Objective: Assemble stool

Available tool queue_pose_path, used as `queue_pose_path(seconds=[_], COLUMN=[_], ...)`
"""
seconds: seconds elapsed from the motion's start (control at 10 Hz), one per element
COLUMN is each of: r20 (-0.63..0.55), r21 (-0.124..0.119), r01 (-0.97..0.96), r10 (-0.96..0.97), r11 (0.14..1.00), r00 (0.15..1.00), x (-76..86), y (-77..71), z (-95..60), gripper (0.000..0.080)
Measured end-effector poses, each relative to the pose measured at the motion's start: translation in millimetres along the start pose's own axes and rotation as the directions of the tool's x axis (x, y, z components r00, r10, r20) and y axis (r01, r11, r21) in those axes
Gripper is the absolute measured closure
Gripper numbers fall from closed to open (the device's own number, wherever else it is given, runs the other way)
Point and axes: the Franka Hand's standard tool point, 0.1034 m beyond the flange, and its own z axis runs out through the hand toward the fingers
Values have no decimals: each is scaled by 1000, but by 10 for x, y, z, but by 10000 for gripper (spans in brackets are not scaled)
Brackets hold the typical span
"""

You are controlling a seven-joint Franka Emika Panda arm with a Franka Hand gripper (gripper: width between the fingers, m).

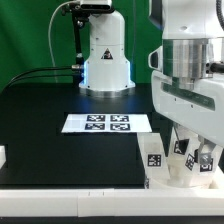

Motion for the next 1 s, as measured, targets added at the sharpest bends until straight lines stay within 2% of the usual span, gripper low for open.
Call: queue_pose_path(seconds=[0.1,0.2,0.3,0.4,0.5,0.7,0.8,0.9,1.0], r20=[0,7,16,22,31,32,28,35,49], r21=[0,-1,2,9,10,9,-4,-31,-27], r01=[-42,-188,-409,-548,-574,-542,-485,-380,-257], r10=[42,188,409,548,574,541,485,381,258], r11=[999,982,913,837,819,840,875,924,966], r00=[999,982,912,837,818,840,874,924,965], x=[-1,-13,-42,-36,-25,-35,-48,-103,-147], y=[1,2,-7,-4,-2,2,15,4,-35], z=[0,2,3,2,4,12,6,-47,-128], gripper=[466,466,466,466,466,458,270,169,169])
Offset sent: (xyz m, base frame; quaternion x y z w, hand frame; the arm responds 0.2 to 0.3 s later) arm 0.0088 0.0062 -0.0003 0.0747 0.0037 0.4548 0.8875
